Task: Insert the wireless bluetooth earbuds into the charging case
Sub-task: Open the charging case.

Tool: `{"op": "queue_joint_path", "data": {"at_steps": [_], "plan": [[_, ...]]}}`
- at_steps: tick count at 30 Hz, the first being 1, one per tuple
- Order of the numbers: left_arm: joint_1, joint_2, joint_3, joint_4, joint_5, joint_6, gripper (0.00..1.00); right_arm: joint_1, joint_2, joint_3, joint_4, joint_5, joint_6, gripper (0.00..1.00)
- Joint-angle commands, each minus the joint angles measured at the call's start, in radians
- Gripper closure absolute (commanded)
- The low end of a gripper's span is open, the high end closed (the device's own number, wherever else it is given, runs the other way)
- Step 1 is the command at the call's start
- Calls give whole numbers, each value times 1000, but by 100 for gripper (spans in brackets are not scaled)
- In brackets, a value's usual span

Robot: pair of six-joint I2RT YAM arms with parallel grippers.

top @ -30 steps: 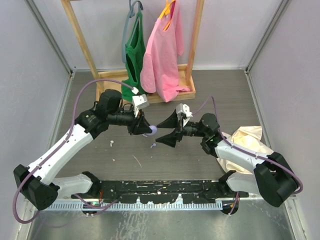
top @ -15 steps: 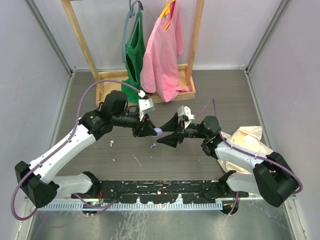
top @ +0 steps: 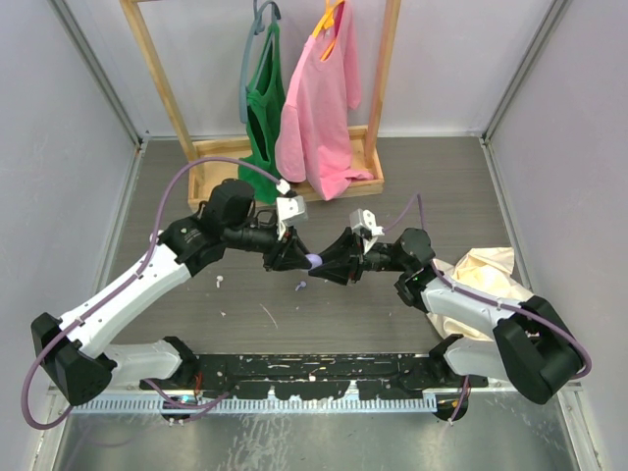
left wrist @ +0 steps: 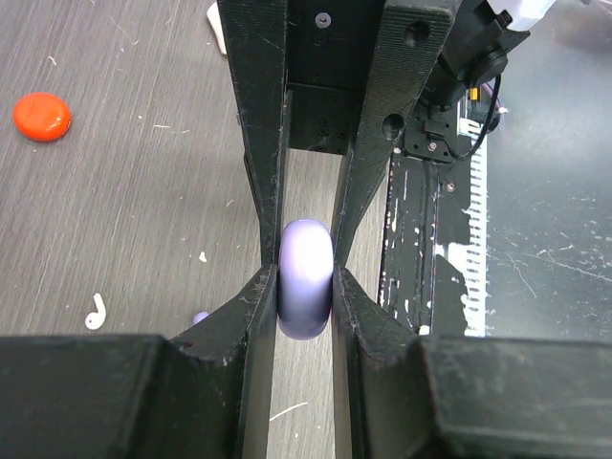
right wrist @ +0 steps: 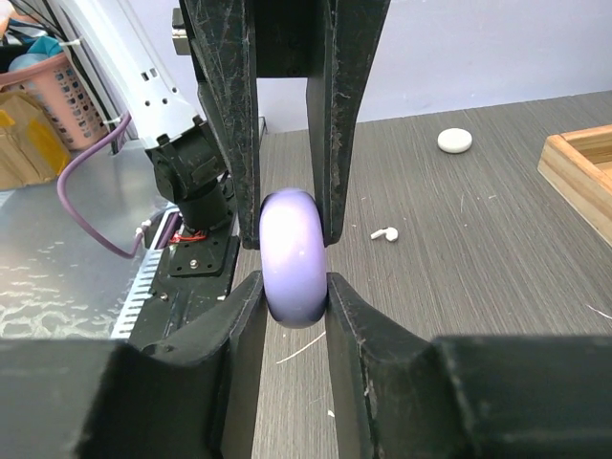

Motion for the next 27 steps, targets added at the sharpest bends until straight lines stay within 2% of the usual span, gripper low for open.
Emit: {"op": "queue_joint_path", "data": {"at_steps": [1,10,14,17,22,27], "plan": [[-9,-4,39,78,16,14,87,1,10,4,104,-35,23,65],[-17,-10,17,120,25,-3,87,1,43,-6,194,-59,80,74],[-17,-13,13,124,27,-5,86,1,43,-11,200,-56,79,87],[-17,-21,7,122,15,-11,76,-1,43,-17,202,-53,73,98],[-18,-41,-16,129,-8,-34,52,-6,33,-31,201,-44,67,99],[-18,-62,-61,159,-39,-58,42,-12,18,-47,201,-27,55,99]]}}
